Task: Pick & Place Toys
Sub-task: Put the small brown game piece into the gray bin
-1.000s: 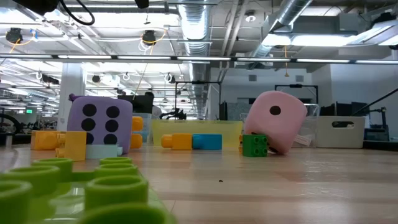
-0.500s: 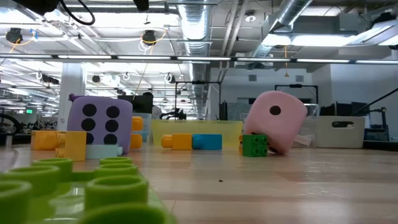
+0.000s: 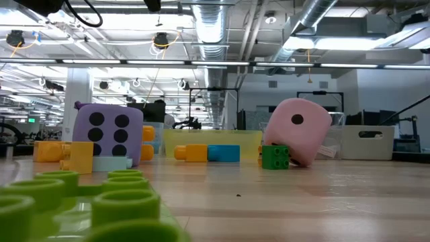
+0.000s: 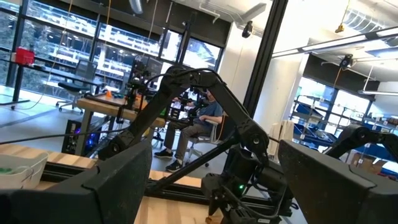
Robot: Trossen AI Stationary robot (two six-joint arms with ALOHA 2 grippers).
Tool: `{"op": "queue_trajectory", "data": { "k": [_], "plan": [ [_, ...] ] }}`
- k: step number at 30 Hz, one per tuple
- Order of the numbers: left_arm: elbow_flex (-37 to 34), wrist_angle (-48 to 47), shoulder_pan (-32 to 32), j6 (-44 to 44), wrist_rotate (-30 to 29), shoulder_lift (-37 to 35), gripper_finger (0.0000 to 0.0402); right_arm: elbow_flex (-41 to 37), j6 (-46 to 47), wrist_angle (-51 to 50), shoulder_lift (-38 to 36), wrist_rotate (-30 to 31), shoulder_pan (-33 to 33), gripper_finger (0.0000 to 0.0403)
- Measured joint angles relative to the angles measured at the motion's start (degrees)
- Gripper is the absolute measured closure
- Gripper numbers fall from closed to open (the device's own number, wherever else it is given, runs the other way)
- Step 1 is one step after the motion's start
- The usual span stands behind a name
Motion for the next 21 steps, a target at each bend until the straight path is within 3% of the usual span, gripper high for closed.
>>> {"op": "queue_trajectory", "data": {
  "k": [7, 21],
  "plan": [
    [0.0, 0.0, 0.0, 0.0, 0.0, 0.0, 0.006, 0.0, -4.8, 2.3, 0.0, 0.0, 0.2, 0.013],
    [0.0, 0.0, 0.0, 0.0, 0.1, 0.0, 0.006, 0.0, -3.1, 2.1, 0.0, 0.0, 0.2, 0.0131]
  ]
}}
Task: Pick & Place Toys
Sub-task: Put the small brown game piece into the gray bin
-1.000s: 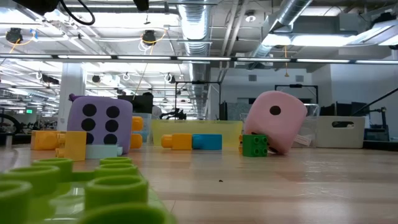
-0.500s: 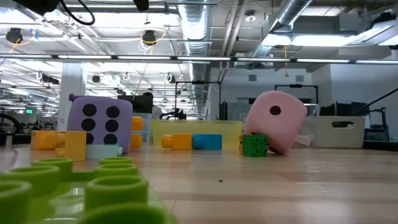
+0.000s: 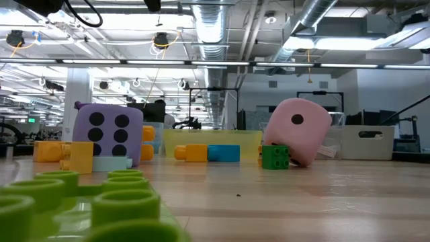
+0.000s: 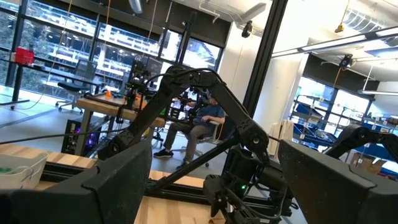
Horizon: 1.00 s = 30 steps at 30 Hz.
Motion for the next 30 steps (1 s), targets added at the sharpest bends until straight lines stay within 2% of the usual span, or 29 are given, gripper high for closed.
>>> {"op": "queue_trajectory", "data": {
  "k": [6, 18, 27, 30],
  "plan": [
    [0.0, 0.0, 0.0, 0.0, 0.2, 0.0, 0.006, 0.0, 0.0, 2.8, 0.0, -0.8, 0.0, 0.0158],
    [0.0, -0.1, 0.0, 0.0, 0.2, 0.0, 0.006, -4.6, -0.4, 8.5, -0.5, -1.5, 0.0, 0.0268],
    [0.0, -0.1, 0.0, 0.0, -0.1, 0.0, 0.006, -6.1, 2.5, 8.8, -0.3, -1.4, -0.4, 0.0257],
    [0.0, -0.1, 0.0, 0.0, -0.1, 0.0, 0.006, -4.9, 2.7, 4.9, -0.4, 1.9, -0.7, 0.0274]
  ]
}}
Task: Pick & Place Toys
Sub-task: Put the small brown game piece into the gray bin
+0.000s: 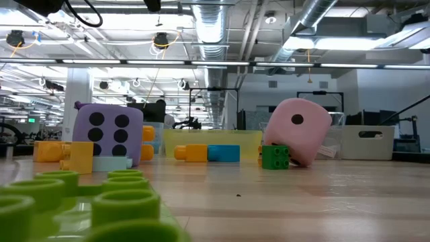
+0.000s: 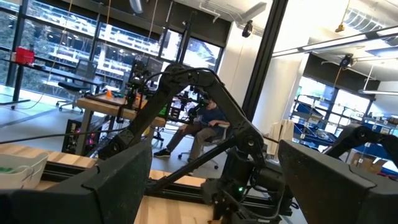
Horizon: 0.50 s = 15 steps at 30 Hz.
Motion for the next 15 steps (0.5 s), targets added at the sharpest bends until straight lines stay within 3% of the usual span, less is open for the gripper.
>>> {"op": "queue_trajectory", "data": {
  "k": [7, 12, 15],
  "plan": [
    [0.0, 0.0, 0.0, 0.3, 0.0, 0.0, 0.006, 6.2, -1.2, -18.1, -2.7, 16.0, -1.1, 0.0278],
    [0.0, -0.3, 0.0, 0.2, 0.0, 0.0, 0.006, 7.6, -1.6, -34.4, -6.0, 20.5, -3.6, 0.0256],
    [0.0, -1.8, 0.0, 0.1, 0.1, 0.0, 0.006, 4.3, -5.5, -33.8, -9.9, 28.1, -6.3, 0.0256]
  ]
}}
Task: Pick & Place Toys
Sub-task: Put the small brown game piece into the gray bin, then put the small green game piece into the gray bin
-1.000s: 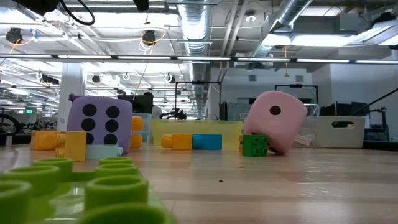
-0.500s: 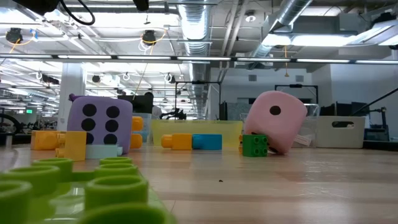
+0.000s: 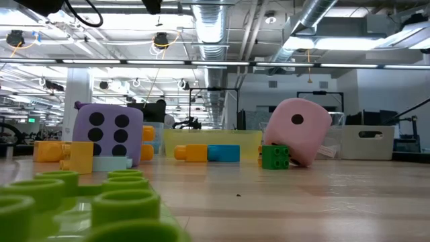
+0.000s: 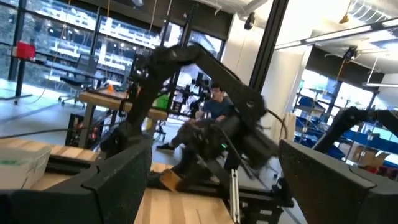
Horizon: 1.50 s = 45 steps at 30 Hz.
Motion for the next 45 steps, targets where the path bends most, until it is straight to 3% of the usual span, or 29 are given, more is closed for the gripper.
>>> {"op": "queue_trajectory", "data": {
  "k": [5, 8, 13, 19, 24, 29, 38, 45],
  "plan": [
    [0.0, -3.0, 0.0, -3.4, 0.2, 0.0, 0.006, -6.5, -5.7, -0.8, -7.0, 16.1, -5.5, 0.0277],
    [0.0, -4.4, 0.0, -5.3, 0.2, 0.0, 0.006, -10.2, -10.0, -0.8, -12.6, 20.9, -11.2, 0.0275],
    [0.0, -5.4, 0.0, -6.2, 0.2, 0.0, 0.006, -18.4, -19.1, -0.9, -24.0, 23.4, -23.1, 0.0253],
    [0.0, -5.5, 0.0, -6.3, 0.1, 0.0, 0.006, -28.4, -32.7, 0.2, -38.6, 27.9, -40.1, 0.0271],
    [0.0, -5.3, 0.6, -3.9, 0.1, 0.0, 0.006, -34.3, -49.4, 9.2, -48.9, 30.3, -52.1, 0.0262],
    [0.0, -7.2, 2.4, 2.1, -0.1, 0.0, 0.0065, -39.8, -64.3, 23.3, -54.9, 29.9, -59.6, 0.0204],
    [0.0, -7.9, 5.3, 2.1, -0.1, 0.0, 0.0076, -45.0, -80.8, 37.3, -55.7, 27.1, -64.9, 0.013],
    [0.0, -10.2, 5.8, 6.5, 0.0, 0.0, 0.0079, -45.0, -98.6, 56.9, -55.3, 21.1, -51.7, 0.0127]
  ]
}}
